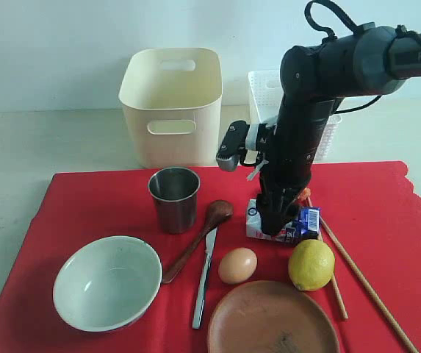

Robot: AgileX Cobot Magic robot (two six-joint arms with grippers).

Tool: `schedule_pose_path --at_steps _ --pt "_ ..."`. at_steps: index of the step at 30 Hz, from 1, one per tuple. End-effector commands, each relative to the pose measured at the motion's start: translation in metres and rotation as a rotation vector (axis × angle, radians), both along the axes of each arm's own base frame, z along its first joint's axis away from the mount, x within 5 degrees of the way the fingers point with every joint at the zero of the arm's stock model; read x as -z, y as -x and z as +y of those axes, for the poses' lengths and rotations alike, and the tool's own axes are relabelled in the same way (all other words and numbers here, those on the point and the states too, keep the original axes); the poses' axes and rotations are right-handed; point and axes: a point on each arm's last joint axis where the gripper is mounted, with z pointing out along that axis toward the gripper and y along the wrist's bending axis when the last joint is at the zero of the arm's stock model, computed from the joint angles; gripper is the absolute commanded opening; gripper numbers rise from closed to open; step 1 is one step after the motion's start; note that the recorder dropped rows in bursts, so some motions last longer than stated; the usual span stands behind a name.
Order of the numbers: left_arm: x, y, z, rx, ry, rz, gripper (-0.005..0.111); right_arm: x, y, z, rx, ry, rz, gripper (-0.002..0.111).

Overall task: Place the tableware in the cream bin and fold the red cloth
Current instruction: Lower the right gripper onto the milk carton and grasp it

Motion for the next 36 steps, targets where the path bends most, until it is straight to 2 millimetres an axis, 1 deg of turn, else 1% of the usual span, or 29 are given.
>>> schedule_pose_path --at_steps 1,9,12,16,19,20,22,27,31,32,36 --pt "-0.001 0.0 0.0 0.0 -0.004 -0.017 0.0 0.004 0.003 -0.001 -0.032 0.016 0.031 0.071" --pt "-0.001 0.0 0.0 0.0 -0.004 -0.017 0.0 0.006 0.007 0.003 -0.004 -0.024 0.085 0.071" --pt "-0.001 0.0 0.0 0.0 -0.004 -0.017 0.0 0.012 0.007 0.003 0.0 -0.023 0.101 0.071" --pt "-0.001 0.0 0.0 0.0 -0.004 -0.017 0.0 0.025 0.006 0.004 0.005 -0.009 0.13 0.071" --pt "-0.001 0.0 0.0 0.0 -0.004 -0.017 0.0 0.031 0.005 0.003 0.032 0.009 0.135 0.067" --pt "-0.001 0.0 0.0 0.0 -0.004 -0.017 0.0 0.033 0.005 0.002 0.037 0.02 0.135 0.064" --pt "-0.001 0.0 0.0 0.0 -0.004 -0.017 0.0 0.033 0.005 0.0 0.036 0.041 0.127 0.055" --pt "-0.001 0.0 0.0 0.0 -0.004 -0.017 0.0 0.034 0.003 -0.004 0.08 0.09 0.115 0.024" --pt "-0.001 0.0 0.0 0.0 -0.004 -0.017 0.0 0.033 0.002 -0.004 0.08 0.088 0.111 0.003" --pt "-0.001 0.0 0.0 0.0 -0.004 -0.017 0.0 0.033 0.002 -0.004 0.08 0.088 0.111 0.0" --pt "-0.001 0.0 0.0 0.0 -0.004 -0.017 0.0 0.028 0.002 -0.004 0.082 0.083 0.101 0.0"
